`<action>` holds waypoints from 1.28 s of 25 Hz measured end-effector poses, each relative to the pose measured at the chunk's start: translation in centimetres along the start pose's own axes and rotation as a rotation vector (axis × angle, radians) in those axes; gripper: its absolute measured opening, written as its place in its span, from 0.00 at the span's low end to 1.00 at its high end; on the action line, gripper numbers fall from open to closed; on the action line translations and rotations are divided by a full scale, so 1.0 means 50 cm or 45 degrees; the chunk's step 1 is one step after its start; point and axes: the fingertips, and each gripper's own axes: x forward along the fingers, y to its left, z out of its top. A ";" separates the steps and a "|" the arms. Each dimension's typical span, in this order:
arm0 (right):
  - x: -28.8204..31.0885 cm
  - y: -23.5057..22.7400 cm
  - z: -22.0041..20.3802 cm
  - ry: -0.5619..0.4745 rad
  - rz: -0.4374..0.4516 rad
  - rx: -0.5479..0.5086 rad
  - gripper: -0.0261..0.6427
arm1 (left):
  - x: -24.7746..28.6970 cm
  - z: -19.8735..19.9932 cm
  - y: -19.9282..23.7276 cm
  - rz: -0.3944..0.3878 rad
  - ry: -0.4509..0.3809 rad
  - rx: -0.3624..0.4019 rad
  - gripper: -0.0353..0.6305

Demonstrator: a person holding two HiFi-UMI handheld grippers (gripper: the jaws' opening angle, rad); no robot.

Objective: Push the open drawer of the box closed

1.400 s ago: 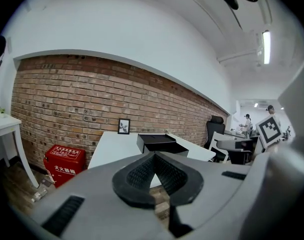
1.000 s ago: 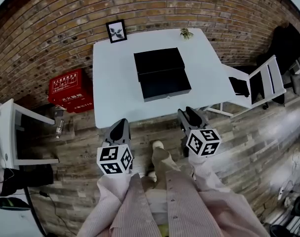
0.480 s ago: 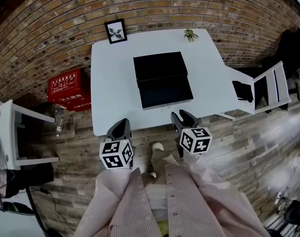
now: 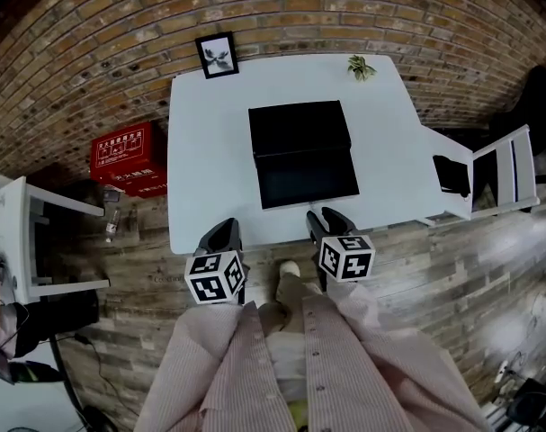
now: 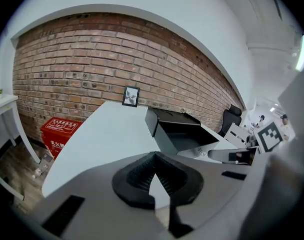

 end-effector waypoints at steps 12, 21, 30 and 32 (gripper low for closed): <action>0.040 -0.011 -0.016 0.096 -0.053 0.022 0.24 | 0.024 -0.002 0.008 -0.001 0.044 -0.016 0.05; 0.054 -0.010 -0.022 0.127 -0.124 0.035 0.16 | 0.029 -0.002 0.016 -0.050 0.089 0.013 0.05; 0.054 -0.011 -0.020 0.113 -0.175 0.054 0.15 | 0.036 0.004 0.027 -0.093 0.107 0.033 0.05; 0.052 -0.009 -0.017 0.106 -0.186 0.042 0.15 | 0.040 0.007 0.028 -0.105 0.107 0.034 0.05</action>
